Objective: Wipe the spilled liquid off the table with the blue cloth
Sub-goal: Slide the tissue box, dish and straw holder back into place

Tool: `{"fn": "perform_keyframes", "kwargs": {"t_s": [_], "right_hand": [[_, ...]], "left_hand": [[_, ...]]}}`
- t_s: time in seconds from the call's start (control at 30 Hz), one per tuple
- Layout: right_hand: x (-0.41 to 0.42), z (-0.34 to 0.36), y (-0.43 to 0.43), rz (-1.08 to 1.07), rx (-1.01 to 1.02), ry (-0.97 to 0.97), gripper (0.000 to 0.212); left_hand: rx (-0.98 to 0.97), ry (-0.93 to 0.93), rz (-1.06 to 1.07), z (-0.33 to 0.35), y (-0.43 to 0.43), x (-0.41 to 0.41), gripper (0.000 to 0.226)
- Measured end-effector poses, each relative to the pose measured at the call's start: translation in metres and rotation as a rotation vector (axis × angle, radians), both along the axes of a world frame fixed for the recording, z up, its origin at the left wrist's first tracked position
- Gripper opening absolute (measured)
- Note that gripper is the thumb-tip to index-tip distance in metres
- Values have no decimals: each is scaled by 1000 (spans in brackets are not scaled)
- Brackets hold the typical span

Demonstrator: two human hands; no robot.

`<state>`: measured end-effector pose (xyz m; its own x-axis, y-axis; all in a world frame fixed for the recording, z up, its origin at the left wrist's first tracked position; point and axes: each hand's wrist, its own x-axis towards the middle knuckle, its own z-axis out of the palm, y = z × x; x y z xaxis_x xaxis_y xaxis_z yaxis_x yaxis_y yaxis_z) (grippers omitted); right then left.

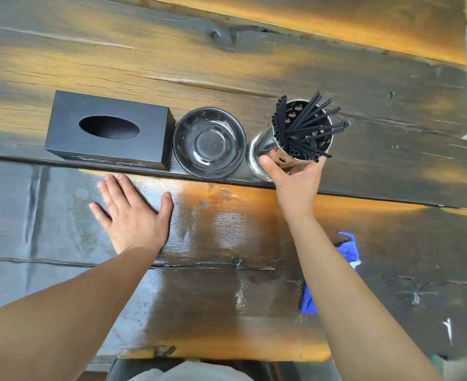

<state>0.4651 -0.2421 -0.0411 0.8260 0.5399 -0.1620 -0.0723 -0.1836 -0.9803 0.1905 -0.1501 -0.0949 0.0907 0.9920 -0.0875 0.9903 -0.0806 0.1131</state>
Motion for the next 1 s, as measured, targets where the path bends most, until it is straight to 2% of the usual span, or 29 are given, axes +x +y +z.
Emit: {"fn": "perform_keyframes", "kwargs": {"t_s": [0.1,0.23,0.3,0.4,0.5,0.7,0.9,1.0], "right_hand": [[-1,0,-2,20,-17,-5,87],[-2,6,-7,36,-62,-43,122],[-5,10,-18,47,-112,-64,130],[-14,17,-45,24,-257,-130,119],[-22,18,-88,-7,-450,-305,101],[-42,-1,-182,-42,-945,-489,73],[-68,-29,-221,-32,-1204,-462,59],[-75,-38,-220,-84,-1261,-404,52]], "left_hand": [[-2,2,0,0,0,0,97],[-6,10,1,-1,0,0,98],[-6,11,2,-1,0,0,98],[-6,8,0,-1,0,1,99],[-17,-1,2,-2,0,0,99],[-32,-23,3,-1,1,-1,98],[-54,-37,4,1,1,-1,99],[-68,-51,-3,3,0,-1,100]]}}
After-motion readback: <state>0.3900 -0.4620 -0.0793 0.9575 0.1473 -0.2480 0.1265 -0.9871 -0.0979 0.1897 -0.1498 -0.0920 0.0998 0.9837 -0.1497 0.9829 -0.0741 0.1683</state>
